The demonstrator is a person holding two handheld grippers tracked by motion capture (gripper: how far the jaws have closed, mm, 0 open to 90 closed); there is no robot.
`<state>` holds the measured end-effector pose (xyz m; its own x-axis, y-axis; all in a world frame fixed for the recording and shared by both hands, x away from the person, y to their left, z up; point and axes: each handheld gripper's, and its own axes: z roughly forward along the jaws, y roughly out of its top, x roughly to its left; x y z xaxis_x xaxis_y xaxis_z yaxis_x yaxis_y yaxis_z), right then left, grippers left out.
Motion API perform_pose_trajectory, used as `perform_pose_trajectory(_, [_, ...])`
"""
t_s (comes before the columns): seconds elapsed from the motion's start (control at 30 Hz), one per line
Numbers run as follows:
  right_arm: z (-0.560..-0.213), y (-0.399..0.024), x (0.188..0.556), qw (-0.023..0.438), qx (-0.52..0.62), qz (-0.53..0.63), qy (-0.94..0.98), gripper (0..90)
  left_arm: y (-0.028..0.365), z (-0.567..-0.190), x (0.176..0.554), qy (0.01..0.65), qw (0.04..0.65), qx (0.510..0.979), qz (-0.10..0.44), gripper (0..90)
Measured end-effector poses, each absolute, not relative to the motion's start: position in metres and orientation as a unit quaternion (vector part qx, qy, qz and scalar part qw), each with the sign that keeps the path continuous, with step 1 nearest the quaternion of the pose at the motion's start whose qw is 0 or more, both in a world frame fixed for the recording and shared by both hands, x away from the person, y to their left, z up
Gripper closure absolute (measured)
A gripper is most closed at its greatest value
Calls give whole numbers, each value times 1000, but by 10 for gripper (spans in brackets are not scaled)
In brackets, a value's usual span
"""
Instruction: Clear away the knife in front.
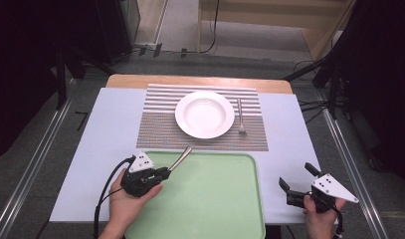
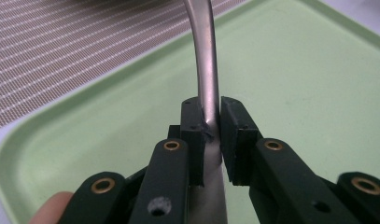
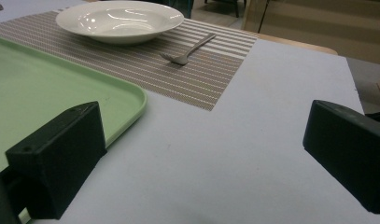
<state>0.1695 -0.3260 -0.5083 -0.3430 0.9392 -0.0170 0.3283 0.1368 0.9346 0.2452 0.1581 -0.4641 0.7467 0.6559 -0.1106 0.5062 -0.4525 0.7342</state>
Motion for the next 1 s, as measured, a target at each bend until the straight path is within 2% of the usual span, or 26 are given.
perform_pose_trajectory(1.0, [-509,-324,170,330,469,460,678,0,144,-494,219,344,351,866,91,793])
